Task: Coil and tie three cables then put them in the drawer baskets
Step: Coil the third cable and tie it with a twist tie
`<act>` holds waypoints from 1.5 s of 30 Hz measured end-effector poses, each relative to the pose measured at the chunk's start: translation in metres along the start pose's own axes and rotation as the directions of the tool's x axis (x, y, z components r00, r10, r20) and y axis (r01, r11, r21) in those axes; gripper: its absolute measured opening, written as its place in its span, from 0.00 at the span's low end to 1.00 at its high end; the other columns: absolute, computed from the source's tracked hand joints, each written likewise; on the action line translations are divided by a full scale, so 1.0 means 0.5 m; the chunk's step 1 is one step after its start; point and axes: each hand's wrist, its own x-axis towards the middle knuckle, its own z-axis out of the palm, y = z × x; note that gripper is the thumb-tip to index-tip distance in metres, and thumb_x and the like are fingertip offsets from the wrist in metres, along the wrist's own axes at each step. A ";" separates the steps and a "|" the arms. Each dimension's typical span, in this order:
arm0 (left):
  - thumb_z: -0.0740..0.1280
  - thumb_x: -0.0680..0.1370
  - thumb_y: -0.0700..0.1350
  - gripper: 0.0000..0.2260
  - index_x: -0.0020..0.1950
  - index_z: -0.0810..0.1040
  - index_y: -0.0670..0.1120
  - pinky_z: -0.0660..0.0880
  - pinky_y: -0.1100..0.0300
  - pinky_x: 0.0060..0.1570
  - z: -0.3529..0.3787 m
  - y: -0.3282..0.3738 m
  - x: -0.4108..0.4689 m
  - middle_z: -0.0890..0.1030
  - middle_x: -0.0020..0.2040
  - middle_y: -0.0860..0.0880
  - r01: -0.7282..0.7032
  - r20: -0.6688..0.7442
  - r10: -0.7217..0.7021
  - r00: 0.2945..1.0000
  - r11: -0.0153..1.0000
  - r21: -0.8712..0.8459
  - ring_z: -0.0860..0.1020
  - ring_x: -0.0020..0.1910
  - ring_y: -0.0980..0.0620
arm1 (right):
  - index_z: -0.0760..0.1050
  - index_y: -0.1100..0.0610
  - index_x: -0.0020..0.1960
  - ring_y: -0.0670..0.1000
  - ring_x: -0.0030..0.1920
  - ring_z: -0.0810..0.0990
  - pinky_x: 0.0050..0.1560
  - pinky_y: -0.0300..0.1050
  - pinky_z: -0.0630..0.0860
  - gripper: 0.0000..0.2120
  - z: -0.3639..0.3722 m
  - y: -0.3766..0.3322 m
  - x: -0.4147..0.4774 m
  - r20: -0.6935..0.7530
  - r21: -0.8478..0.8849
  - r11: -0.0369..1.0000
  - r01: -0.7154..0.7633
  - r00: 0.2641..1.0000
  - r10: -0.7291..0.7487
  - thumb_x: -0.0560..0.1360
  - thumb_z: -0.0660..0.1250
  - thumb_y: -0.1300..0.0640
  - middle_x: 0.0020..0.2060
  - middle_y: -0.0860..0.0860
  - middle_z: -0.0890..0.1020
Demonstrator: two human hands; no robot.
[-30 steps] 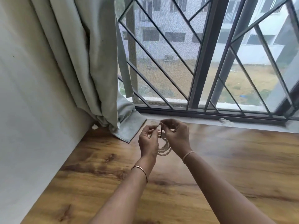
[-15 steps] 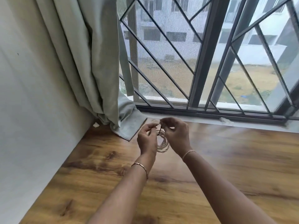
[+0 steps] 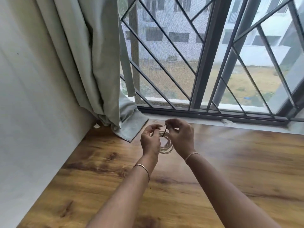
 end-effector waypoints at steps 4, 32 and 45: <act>0.63 0.76 0.34 0.15 0.39 0.82 0.52 0.69 0.56 0.38 -0.002 -0.001 0.000 0.80 0.38 0.50 0.008 -0.001 -0.008 1.000 1.000 -0.002 0.71 0.32 0.53 | 0.83 0.55 0.43 0.45 0.38 0.82 0.42 0.30 0.76 0.07 -0.005 -0.002 0.003 0.054 0.028 0.999 -0.019 0.998 0.017 0.69 0.71 0.66 0.36 0.48 0.84; 0.68 0.76 0.39 0.02 0.45 0.78 0.45 0.66 0.67 0.22 -0.023 0.012 -0.010 0.77 0.37 0.49 0.120 0.226 -0.091 0.970 0.985 -0.121 0.68 0.23 0.58 | 0.83 0.58 0.45 0.49 0.40 0.84 0.47 0.50 0.82 0.08 -0.012 0.025 0.008 0.229 0.128 0.974 -0.188 0.961 0.155 0.70 0.70 0.67 0.38 0.51 0.85; 0.69 0.76 0.39 0.00 0.46 0.78 0.44 0.65 0.66 0.23 -0.035 0.007 0.003 0.77 0.36 0.47 0.184 0.296 -0.137 0.945 0.973 -0.138 0.66 0.22 0.58 | 0.83 0.59 0.44 0.49 0.37 0.83 0.35 0.36 0.77 0.05 -0.013 0.030 0.022 0.319 0.088 0.973 -0.215 0.931 0.177 0.71 0.72 0.65 0.37 0.52 0.85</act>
